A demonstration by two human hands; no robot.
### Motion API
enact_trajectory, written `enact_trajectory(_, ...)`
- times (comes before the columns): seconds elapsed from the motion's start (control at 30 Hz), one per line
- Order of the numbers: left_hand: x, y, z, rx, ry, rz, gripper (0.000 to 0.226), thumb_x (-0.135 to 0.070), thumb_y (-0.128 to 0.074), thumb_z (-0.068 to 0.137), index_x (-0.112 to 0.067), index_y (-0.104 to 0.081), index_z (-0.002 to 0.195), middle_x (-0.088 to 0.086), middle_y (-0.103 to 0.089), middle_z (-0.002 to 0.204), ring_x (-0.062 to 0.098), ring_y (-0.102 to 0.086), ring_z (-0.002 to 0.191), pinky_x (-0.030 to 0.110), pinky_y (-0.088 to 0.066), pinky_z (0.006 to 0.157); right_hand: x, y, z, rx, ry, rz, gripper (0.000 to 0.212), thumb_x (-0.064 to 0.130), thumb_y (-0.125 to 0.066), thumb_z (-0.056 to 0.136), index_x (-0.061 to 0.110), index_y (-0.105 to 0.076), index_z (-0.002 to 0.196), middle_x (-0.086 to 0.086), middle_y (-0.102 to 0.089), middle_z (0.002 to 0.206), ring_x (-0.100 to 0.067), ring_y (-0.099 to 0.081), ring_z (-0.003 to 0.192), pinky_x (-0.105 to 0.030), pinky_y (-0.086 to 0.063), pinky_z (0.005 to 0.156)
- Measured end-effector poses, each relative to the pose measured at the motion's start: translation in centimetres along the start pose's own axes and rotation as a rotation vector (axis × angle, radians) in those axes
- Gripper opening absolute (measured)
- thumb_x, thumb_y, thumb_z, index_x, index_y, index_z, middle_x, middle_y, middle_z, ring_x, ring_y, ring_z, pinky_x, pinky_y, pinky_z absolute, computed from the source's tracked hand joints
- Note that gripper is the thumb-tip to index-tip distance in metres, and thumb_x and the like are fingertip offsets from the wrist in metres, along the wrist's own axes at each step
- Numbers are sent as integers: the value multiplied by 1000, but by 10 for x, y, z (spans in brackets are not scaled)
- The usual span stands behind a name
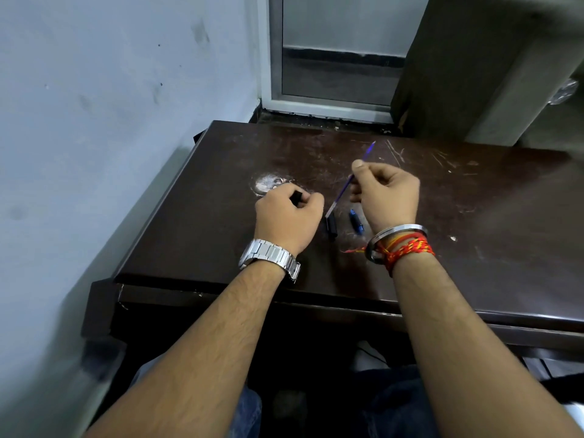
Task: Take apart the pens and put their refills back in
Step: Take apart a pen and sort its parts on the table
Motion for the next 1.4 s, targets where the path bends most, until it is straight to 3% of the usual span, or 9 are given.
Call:
enact_trajectory(0.13, -10, -16, -6, 119, -99, -5, 6, -28, -75, 74, -23, -77, 75, -22, -63, 59, -17, -57, 61, -2, -39, 58, -10, -21, -3, 145, -19, -84, 20, 23, -71, 89, 17, -73, 70, 1, -64, 54, -7, -56, 45, -28, -55, 54)
enact_trajectory(0.33, 4, -21, -2, 173, -33, 181, 16, -22, -66, 75, -11, -70, 64, -1, -66, 57, 12, -64, 59, 23, -51, 54, -29, -24, 0, 192, -108, -134, 23, 30, -70, 87, 16, -73, 69, -2, -71, 60, -12, -63, 52, -33, -57, 59)
enact_trajectory(0.47, 23, -21, 0, 222, 77, 362, 18, -12, -59, 68, -7, -49, 54, 2, -51, 51, 20, -52, 48, 22, -35, 39, -33, 1, 7, 73, -125, -323, 17, 33, -68, 83, 22, -74, 72, 2, -72, 62, -19, -72, 65, -35, -61, 63)
enact_trajectory(0.6, 27, -22, -2, 238, 131, 437, 20, -11, -64, 66, -11, -47, 56, 2, -54, 60, 16, -51, 48, 21, -33, 39, -28, 5, 4, 80, -116, -401, 13, 28, -70, 84, 18, -76, 79, -2, -74, 77, -22, -72, 78, -43, -61, 78)
enact_trajectory(0.7, 24, -19, 0, 206, 118, 472, 22, -11, -66, 67, -12, -47, 57, 1, -52, 60, 15, -49, 48, 21, -31, 38, -21, 7, 2, 76, -92, -440, 14, 26, -70, 86, 14, -78, 84, -4, -74, 79, -22, -72, 80, -42, -61, 81)
enact_trajectory(1.07, 24, -14, 1, 195, 127, 509, 25, -11, -65, 70, -12, -44, 57, 2, -53, 60, 15, -50, 47, 22, -33, 38, -22, 32, 7, -23, -156, -447, 15, 21, -69, 80, 18, -74, 67, -4, -74, 71, -25, -72, 74, -44, -62, 75)
enact_trajectory(1.2, 22, -11, -1, 175, 122, 506, 24, -17, -69, 68, -12, -48, 57, 1, -54, 59, 15, -52, 48, 20, -33, 38, -18, 45, 11, -45, -141, -517, 18, 20, -68, 82, 22, -71, 64, 5, -67, 66, -17, -68, 74, -33, -58, 79)
enact_trajectory(1.3, 18, -5, 1, 125, 99, 487, 23, -25, -70, 69, -10, -56, 60, 1, -56, 59, 16, -53, 48, 21, -35, 40, -13, 57, 14, -66, -125, -641, 18, 13, -62, 84, 10, -74, 70, -1, -65, 65, -21, -62, 74, -26, -49, 74)
enact_trajectory(1.4, 12, -2, 0, 75, 92, 426, 25, -31, -65, 72, -8, -62, 63, 3, -62, 62, 22, -60, 54, 25, -47, 48, -22, 63, 16, 3, -197, -793, 18, 10, -61, 86, -3, -74, 85, -17, -69, 82, -30, -62, 76, -30, -50, 71)
Point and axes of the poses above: each hand's wrist, its own z-axis towards the middle knuckle, its own y-axis out of the back of the hand, x = y × z, the point moved 10 cm from there along z, towards the middle knuckle
